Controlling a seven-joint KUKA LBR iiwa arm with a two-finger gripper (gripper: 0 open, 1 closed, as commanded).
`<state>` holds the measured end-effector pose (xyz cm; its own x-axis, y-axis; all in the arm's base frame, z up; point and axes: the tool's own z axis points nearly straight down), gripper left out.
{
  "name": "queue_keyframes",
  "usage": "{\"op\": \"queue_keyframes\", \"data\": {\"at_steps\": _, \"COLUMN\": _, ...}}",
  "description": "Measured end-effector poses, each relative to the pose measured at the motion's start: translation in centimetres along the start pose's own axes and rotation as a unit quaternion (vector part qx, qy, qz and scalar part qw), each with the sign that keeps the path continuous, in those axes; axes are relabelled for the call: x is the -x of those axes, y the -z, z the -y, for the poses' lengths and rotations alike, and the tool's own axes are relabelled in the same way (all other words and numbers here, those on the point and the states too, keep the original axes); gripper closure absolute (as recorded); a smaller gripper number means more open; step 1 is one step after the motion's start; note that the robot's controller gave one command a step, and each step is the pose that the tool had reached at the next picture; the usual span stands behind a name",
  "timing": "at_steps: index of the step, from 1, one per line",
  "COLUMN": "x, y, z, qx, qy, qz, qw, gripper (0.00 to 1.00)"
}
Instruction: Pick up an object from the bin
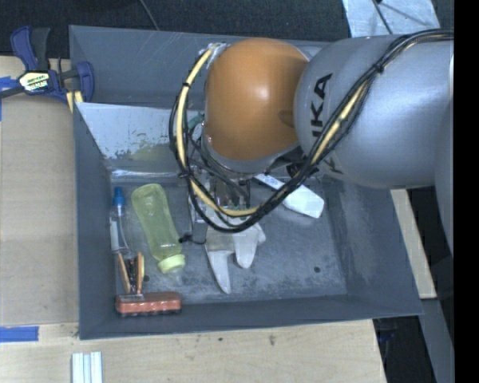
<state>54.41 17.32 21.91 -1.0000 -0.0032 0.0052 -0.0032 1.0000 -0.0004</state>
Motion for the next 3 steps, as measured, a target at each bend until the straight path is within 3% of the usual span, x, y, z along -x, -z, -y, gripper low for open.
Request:
{"op": "queue_keyframes", "data": {"at_steps": 1, "x": 0.2, "y": 0.5, "z": 0.1, "qx": 0.001, "qy": -0.002, "qz": 0.0039, "qw": 1.0, "gripper": 0.0}}
{"op": "queue_keyframes", "data": {"at_steps": 2, "x": 3.8, "y": -6.9, "z": 0.7, "qx": 0.001, "qy": 0.021, "qz": 0.0065, "qw": 0.9998, "gripper": 0.0}}
{"op": "queue_keyframes", "data": {"at_steps": 3, "x": 5.3, "y": -14.0, "z": 6.4, "qx": 0.001, "qy": -0.044, "qz": 0.0049, "qw": 0.999, "gripper": 0.0}}
